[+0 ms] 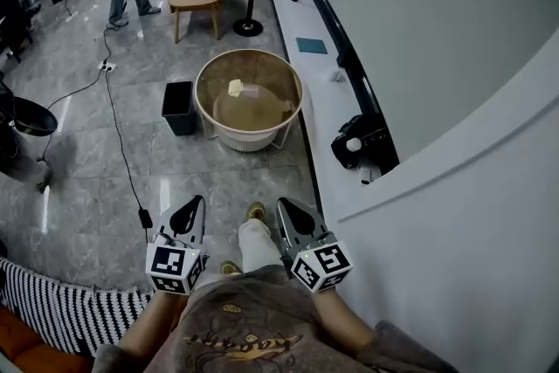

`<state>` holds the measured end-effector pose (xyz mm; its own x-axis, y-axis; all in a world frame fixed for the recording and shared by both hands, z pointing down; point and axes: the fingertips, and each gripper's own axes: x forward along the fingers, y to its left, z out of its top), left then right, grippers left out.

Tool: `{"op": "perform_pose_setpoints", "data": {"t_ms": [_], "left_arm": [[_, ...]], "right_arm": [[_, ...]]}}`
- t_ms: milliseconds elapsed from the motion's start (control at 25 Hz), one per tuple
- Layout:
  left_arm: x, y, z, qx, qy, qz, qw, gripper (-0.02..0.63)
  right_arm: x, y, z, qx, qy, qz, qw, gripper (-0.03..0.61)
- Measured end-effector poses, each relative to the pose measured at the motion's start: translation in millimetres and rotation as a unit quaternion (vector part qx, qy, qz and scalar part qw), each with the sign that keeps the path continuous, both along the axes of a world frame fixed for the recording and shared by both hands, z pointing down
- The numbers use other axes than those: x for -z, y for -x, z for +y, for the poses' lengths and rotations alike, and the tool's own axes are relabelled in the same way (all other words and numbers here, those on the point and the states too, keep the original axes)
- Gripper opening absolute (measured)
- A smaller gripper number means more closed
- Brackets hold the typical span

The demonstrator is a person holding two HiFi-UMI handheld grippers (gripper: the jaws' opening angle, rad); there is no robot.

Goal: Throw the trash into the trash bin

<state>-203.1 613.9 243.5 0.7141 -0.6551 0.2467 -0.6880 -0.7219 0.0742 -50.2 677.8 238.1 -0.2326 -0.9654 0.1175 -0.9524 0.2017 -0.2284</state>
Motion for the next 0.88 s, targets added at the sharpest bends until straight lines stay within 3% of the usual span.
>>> {"op": "perform_pose_setpoints", "data": {"t_ms": [880], "left_arm": [[-18.6,-36.9,-141.7,-0.010,0.012,0.007,0.9998,0.018]], "right_arm": [[-15.8,-33.9,-144.1,-0.013,0.001,-0.001,1.000,0.017]]}}
